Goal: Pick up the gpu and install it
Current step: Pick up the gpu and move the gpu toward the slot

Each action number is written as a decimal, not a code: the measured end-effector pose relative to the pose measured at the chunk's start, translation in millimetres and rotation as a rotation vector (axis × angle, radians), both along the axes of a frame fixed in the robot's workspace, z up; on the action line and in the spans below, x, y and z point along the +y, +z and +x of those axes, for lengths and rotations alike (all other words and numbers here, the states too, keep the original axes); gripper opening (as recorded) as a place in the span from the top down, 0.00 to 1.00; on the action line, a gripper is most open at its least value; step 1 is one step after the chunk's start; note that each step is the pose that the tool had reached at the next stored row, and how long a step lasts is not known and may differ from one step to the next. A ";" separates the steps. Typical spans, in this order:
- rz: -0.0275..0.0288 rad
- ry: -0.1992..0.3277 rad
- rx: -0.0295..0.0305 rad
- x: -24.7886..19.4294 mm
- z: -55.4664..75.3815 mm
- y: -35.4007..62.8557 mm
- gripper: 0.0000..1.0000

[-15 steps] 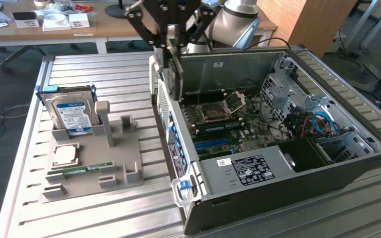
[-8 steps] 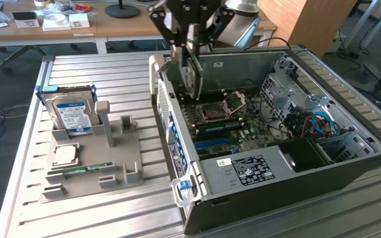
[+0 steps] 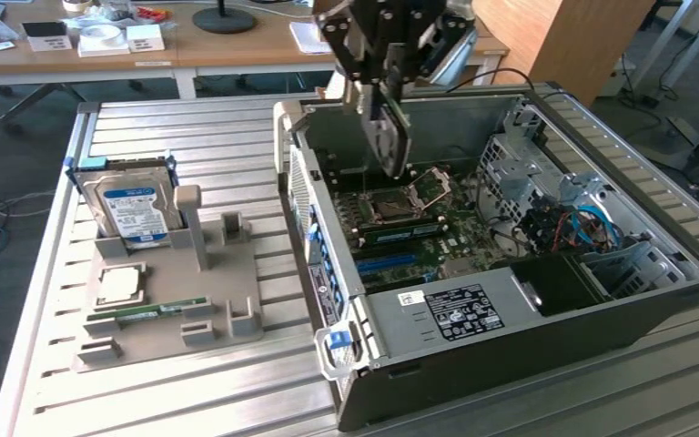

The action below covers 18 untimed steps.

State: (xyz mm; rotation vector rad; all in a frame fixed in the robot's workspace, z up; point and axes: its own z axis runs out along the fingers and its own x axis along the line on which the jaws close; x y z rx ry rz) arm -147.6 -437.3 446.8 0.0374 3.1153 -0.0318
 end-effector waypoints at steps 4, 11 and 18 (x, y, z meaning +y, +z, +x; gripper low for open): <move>0.0000 0.000 0.0000 0.0 17.8 0.0 0.73; 0.0001 0.001 0.0000 0.0 49.7 0.0 0.73; 0.0000 0.001 0.0000 0.0 81.6 0.0 0.73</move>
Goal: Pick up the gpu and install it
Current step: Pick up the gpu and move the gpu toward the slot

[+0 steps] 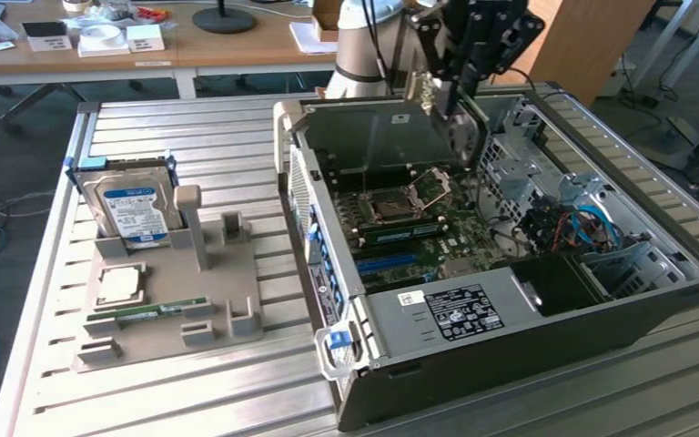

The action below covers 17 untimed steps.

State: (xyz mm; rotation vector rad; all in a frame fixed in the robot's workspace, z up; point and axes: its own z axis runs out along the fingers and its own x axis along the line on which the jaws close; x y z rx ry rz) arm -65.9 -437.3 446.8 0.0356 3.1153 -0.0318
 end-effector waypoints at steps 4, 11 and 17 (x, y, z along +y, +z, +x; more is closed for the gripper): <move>0.0001 0.000 0.0000 0.0 18.3 -0.1 0.73; 0.0001 0.000 0.0000 0.0 50.1 -0.1 0.73; 0.0000 0.000 0.0000 0.0 77.2 -0.1 0.73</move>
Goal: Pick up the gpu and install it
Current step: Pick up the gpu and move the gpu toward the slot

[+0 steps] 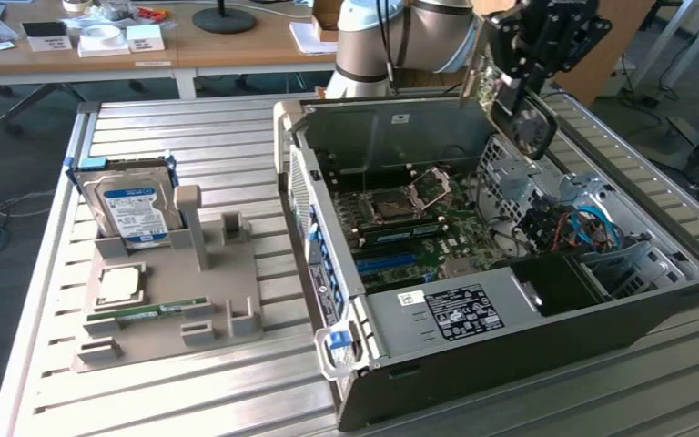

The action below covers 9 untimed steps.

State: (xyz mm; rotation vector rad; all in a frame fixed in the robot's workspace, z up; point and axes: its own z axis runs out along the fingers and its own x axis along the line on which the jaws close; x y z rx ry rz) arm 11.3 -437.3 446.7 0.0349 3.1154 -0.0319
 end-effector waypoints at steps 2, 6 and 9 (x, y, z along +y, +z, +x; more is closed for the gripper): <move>0.0002 0.000 0.0000 0.0 9.2 -0.1 0.73; 0.0001 0.000 -0.0001 0.0 27.0 -0.1 0.73; 0.0002 0.000 0.0000 0.0 34.7 -0.1 0.73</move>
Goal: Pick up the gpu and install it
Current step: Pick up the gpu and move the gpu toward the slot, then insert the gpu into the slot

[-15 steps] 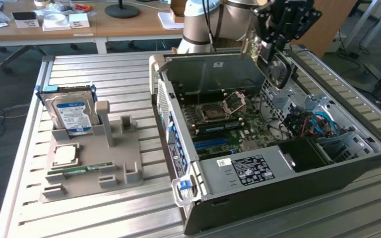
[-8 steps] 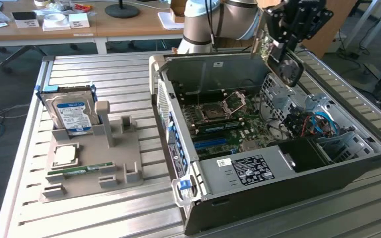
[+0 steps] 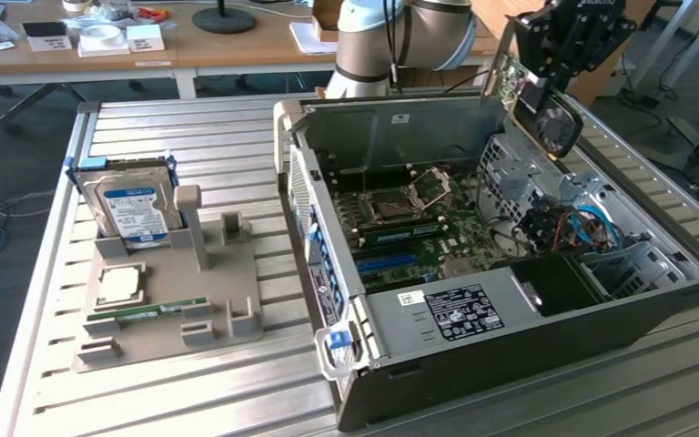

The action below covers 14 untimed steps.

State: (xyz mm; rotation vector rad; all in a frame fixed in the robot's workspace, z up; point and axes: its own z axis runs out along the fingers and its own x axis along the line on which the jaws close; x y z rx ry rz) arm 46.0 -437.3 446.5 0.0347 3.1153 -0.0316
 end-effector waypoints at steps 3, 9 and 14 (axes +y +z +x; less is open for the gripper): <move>-0.0002 0.000 0.0000 -0.1 0.3 0.1 0.73; -0.0001 0.000 0.0000 -0.1 0.3 0.0 0.73; -0.0001 0.000 0.0000 -0.1 0.3 0.0 0.73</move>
